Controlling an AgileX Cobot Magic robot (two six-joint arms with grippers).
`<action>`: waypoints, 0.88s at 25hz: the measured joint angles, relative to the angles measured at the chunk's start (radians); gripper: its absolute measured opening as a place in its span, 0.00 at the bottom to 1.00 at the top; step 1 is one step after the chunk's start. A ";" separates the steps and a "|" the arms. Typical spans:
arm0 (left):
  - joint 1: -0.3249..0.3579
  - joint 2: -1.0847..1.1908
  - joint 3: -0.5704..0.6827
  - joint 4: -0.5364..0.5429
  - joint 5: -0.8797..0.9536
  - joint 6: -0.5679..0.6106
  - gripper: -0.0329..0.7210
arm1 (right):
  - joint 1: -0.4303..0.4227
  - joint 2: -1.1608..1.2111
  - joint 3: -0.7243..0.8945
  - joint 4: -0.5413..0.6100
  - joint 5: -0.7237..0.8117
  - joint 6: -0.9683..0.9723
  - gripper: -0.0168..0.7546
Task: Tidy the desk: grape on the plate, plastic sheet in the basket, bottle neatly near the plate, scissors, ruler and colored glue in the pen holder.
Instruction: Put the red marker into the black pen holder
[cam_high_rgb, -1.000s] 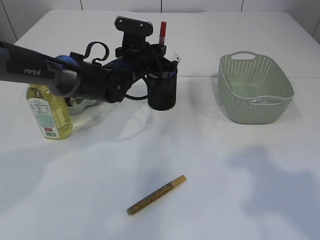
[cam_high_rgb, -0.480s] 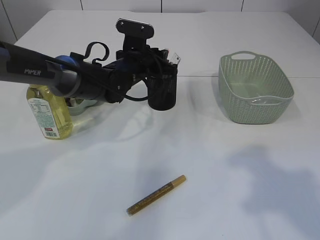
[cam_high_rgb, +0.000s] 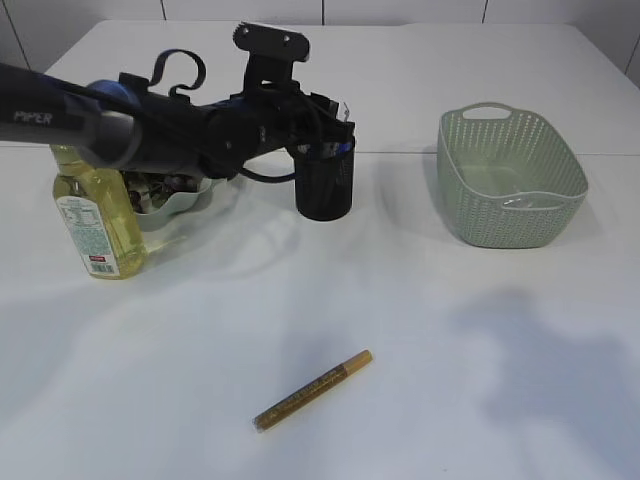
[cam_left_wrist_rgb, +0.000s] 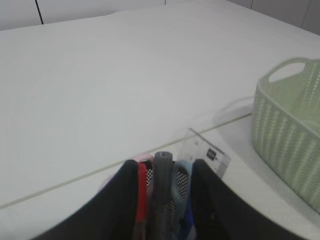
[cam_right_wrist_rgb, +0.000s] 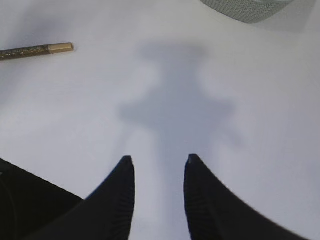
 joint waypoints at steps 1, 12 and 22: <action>0.000 -0.018 0.000 0.000 0.021 0.000 0.40 | 0.000 0.000 0.000 -0.002 -0.001 0.000 0.38; 0.000 -0.249 0.000 -0.004 0.568 0.000 0.41 | 0.000 0.000 0.000 0.000 -0.007 0.000 0.38; -0.002 -0.393 0.000 0.004 1.198 0.000 0.41 | 0.000 0.000 0.000 0.121 0.019 0.035 0.38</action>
